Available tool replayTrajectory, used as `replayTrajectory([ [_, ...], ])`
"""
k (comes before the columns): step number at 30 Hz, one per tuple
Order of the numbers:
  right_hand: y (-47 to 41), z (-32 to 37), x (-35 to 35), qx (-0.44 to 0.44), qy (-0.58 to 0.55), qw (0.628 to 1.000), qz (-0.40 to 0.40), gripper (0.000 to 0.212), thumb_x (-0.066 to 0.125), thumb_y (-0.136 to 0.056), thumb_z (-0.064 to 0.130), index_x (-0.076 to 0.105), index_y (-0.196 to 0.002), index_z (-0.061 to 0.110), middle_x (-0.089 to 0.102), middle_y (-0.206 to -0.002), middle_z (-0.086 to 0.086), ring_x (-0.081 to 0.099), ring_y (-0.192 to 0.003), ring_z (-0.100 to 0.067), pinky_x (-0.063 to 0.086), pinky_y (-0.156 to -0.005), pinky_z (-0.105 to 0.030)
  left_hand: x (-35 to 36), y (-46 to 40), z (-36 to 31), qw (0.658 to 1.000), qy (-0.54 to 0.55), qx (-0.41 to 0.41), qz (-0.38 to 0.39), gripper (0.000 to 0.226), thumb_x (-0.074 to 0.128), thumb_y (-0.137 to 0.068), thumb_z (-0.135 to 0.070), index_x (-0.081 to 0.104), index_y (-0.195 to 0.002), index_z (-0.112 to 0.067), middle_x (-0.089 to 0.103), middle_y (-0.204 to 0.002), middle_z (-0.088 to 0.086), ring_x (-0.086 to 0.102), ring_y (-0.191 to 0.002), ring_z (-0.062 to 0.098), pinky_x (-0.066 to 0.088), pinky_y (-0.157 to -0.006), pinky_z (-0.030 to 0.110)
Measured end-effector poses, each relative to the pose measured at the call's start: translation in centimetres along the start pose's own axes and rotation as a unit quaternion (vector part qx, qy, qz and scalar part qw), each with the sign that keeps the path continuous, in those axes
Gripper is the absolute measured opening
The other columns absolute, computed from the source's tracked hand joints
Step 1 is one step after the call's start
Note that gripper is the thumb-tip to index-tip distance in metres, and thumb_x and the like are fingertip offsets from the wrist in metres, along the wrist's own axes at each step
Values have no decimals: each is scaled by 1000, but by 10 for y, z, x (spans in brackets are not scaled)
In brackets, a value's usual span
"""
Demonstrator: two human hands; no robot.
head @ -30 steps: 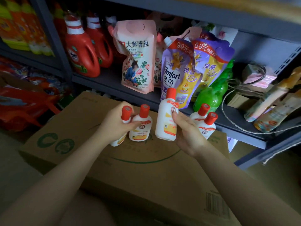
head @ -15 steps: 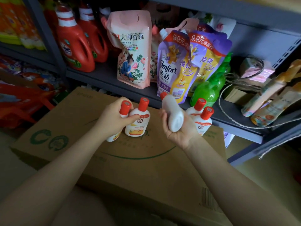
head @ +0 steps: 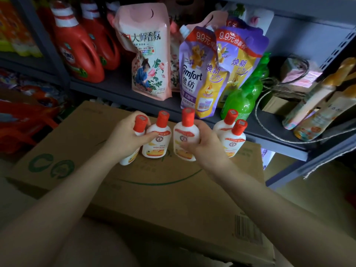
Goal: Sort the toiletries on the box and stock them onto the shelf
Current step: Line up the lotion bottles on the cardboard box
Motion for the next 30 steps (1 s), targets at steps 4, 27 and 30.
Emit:
replayTrajectory([
  [4, 18, -8, -5, -311, 220, 925, -12, 41, 64, -75, -6, 55, -109, 16, 67, -104, 3, 58, -95, -6, 44, -82, -18, 3, 2, 3, 1000, 16, -12, 14, 23, 76, -73, -13, 55, -80, -15, 63, -85, 6, 62, -83, 23, 52, -77, 44],
  [27, 77, 6, -54, -324, 255, 890, -194, 39, 63, -83, 26, 46, -116, 14, 48, -114, 5, 43, -106, -3, 39, -90, -20, 46, 19, -28, 988, 54, 58, 136, 43, 83, -57, -31, 43, -69, -42, 66, -93, -23, 60, -76, -1, 50, -69, 25],
  [30, 64, 0, -20, -247, 242, 934, -96, 57, 60, -82, 36, 40, -130, 12, 50, -127, 0, 45, -117, -10, 37, -98, -17, 41, 17, -27, 986, 64, 63, 142, 47, 84, -62, -18, 41, -71, -33, 68, -91, -6, 57, -63, -5, 48, -57, 15],
])
Point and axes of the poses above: each hand's wrist, its own y-axis away from the middle knuckle, its own x-axis out of the palm, z = x × y, the point moved 3 cm from there along -y, towards the middle knuckle
